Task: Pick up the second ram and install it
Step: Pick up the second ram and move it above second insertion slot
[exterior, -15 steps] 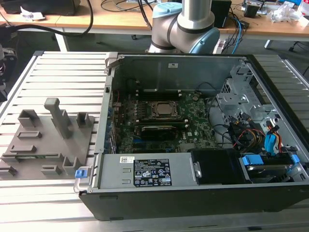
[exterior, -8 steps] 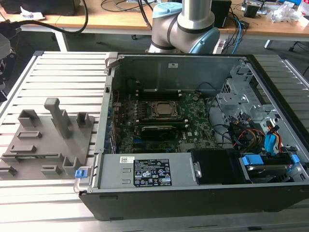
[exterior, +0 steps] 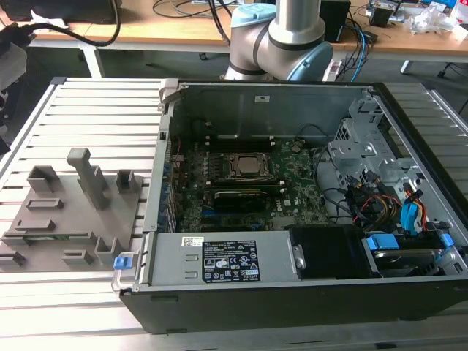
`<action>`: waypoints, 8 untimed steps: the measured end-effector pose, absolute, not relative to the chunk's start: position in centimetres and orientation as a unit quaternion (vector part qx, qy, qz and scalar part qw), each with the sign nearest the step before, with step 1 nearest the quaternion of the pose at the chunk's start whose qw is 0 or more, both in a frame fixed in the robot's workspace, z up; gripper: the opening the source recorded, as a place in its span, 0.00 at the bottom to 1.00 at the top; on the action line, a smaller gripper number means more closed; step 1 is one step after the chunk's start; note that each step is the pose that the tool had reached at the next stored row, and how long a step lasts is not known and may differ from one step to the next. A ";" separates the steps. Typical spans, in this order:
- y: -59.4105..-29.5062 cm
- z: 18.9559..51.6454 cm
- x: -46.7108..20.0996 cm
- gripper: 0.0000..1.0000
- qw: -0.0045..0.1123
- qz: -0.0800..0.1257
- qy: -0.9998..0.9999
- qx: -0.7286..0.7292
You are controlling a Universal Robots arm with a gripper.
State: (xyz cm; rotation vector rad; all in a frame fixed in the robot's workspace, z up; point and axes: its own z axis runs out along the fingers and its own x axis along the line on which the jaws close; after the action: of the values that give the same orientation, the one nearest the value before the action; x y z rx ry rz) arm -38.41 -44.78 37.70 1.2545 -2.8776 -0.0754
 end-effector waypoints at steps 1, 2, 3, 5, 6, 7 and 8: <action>-44.8 37.7 -38.4 0.11 0.001 -0.024 -0.912 0.410; -44.8 37.7 -38.4 0.11 0.002 -0.024 -0.902 0.432; -44.8 37.7 -38.4 0.11 0.002 -0.024 -0.896 0.443; -44.8 37.7 -38.4 0.11 0.003 -0.024 -0.880 0.475; -44.8 37.7 -38.4 0.11 0.003 -0.024 -0.870 0.492; -44.8 37.7 -38.4 0.11 0.004 -0.024 -0.863 0.504; -44.8 37.7 -38.4 0.11 0.004 -0.024 -0.857 0.515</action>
State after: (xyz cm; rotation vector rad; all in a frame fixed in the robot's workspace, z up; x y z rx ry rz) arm -38.41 -44.78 37.71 1.6130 -2.6857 -0.0743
